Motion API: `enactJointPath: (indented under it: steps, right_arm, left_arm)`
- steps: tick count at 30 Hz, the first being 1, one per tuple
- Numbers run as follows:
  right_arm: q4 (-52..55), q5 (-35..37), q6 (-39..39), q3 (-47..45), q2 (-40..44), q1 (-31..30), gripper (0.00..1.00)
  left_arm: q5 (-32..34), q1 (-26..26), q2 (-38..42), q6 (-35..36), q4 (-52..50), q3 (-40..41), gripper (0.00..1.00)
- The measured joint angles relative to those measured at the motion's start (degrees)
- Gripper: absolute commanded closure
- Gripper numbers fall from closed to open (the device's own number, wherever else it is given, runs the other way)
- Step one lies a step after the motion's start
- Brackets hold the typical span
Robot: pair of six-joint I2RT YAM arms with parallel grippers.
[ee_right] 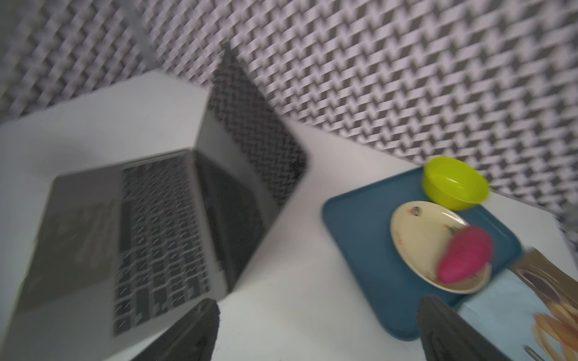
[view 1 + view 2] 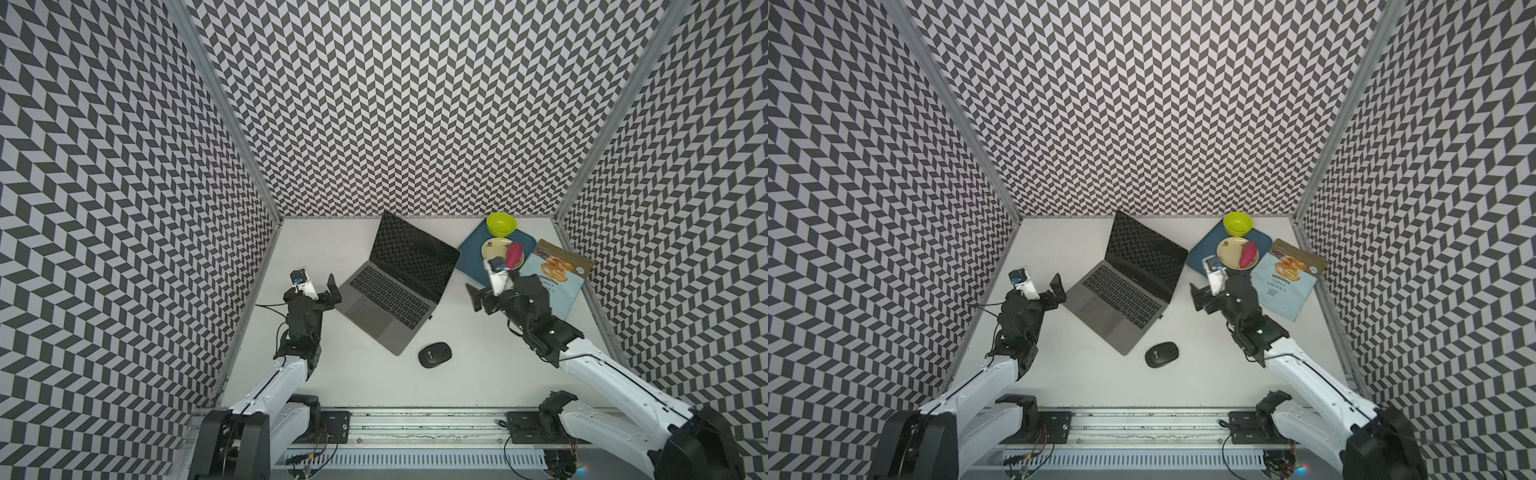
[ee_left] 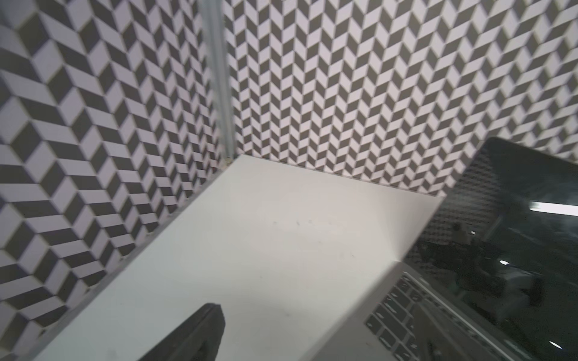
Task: Insert the wireless mouse receiver into the laptop
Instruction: Place the mouse at the center of the board, then reset both arms
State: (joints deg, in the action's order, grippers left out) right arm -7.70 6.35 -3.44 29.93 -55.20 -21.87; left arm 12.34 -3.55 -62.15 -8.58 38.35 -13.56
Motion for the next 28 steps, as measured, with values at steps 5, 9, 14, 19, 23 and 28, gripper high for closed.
enactJointPath:
  steps: [5, 9, 14, 19, 23, 28]
  right_arm:
    - [-18.6, 0.3, 6.4, -13.5, -3.3, 17.4, 0.0]
    - [-31.7, -0.3, 7.7, -20.4, -12.1, 22.4, 0.0]
    - [-50.2, -5.5, 6.4, -21.6, -23.1, 23.2, 0.0]
    - [-56.9, -12.8, 3.1, -17.5, -33.1, 22.6, 0.0]
    - [-60.2, -12.8, 2.6, -15.5, -33.4, 22.0, 0.0]
    - [-62.1, -12.6, 2.4, -15.2, -33.4, 22.0, 0.0]
  left_arm:
    - [-5.7, 0.9, -15.8, 6.4, 16.5, 4.1, 0.0]
    - [-10.2, 2.1, -26.1, 8.8, 27.0, 1.7, 0.0]
    - [-10.4, 3.3, -27.3, 8.7, 28.9, -1.5, 0.0]
    - [-10.4, 3.3, -27.3, 8.7, 29.7, -1.5, 0.0]
    - [-10.3, 3.3, -27.3, 8.7, 29.7, -1.5, 0.0]
    - [-10.3, 3.3, -27.3, 8.7, 29.8, -1.5, 0.0]
